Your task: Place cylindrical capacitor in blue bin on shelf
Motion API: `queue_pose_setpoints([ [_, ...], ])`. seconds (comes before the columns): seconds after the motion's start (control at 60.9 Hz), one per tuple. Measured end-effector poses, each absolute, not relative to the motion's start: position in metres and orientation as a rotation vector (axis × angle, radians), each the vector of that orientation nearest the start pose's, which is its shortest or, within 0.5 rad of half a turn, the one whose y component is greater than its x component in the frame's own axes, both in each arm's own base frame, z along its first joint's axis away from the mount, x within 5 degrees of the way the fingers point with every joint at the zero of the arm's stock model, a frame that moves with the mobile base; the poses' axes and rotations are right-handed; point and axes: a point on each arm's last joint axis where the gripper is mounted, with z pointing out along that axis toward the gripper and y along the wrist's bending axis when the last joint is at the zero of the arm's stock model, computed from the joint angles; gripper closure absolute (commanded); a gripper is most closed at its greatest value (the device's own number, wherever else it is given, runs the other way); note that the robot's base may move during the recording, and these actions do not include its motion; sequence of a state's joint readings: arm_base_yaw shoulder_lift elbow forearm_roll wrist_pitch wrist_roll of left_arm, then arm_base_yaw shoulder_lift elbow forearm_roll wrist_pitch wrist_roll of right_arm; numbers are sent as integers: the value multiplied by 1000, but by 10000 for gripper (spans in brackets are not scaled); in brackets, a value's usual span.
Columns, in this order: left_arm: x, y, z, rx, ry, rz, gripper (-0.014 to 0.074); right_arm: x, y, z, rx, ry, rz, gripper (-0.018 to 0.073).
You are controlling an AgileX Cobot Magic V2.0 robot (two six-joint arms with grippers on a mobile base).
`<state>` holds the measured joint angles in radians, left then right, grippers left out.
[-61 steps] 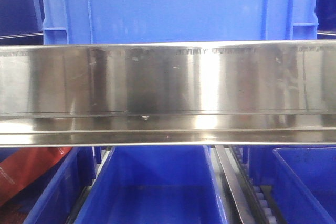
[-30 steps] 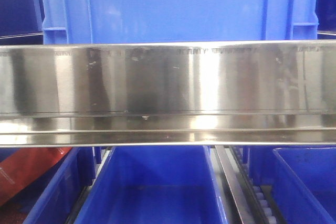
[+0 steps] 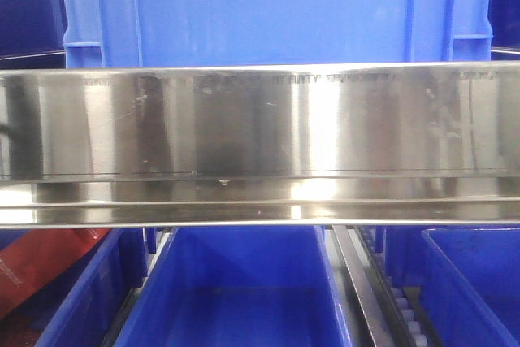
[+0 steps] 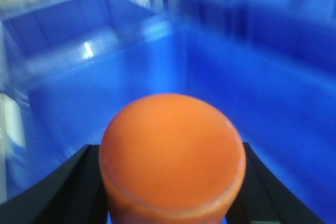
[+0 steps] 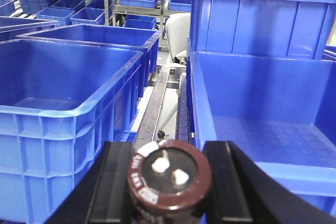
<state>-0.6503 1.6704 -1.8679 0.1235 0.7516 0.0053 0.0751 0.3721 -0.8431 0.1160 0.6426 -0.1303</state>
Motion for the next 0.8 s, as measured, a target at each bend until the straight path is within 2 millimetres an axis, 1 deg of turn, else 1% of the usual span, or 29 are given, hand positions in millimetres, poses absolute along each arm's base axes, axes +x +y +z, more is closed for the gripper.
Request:
queue_pose_setpoints([
  [0.066, 321, -234, 438, 708, 1958, -251, 701, 42, 10, 406, -145, 1646, 88, 659],
  [0.115, 327, -240, 429, 721, 1987, -245, 664, 42, 10, 406, -145, 1646, 88, 659],
  [0.148, 331, -243, 421, 730, 2009, -238, 616, 42, 10, 406, -145, 1646, 88, 659],
  [0.213, 338, -249, 409, 746, 2046, -227, 493, 42, 10, 406, -145, 1646, 88, 659],
  [0.246, 340, -250, 405, 751, 2058, -223, 391, 42, 10, 406, -145, 1646, 88, 659],
  [0.279, 342, -253, 399, 758, 2070, -220, 315, 42, 10, 406, -145, 1647, 88, 659],
  [0.295, 343, -253, 398, 759, 2075, -218, 255, 42, 10, 406, -145, 1647, 88, 659],
  [0.377, 344, -254, 394, 764, 2089, -214, 51, 42, 10, 406, -145, 1647, 88, 659],
  [0.394, 344, -254, 394, 764, 2089, -214, -6, 42, 10, 406, -145, 1647, 88, 659],
  [0.41, 344, -254, 394, 764, 2088, -214, -35, 42, 10, 405, -146, 1649, 88, 659],
  [0.574, 343, -254, 396, 764, 2090, -213, 109, 42, 10, 405, -145, 1648, 90, 659],
  [0.64, 341, -252, 398, 762, 2088, -213, 194, 42, 10, 405, -145, 1648, 90, 659],
  [0.722, 336, -248, 408, 754, 2073, -218, 303, 42, 10, 405, -145, 1648, 90, 659],
  [0.804, 326, -240, 422, 744, 2056, -223, 419, 42, 10, 405, -145, 1648, 90, 659],
])
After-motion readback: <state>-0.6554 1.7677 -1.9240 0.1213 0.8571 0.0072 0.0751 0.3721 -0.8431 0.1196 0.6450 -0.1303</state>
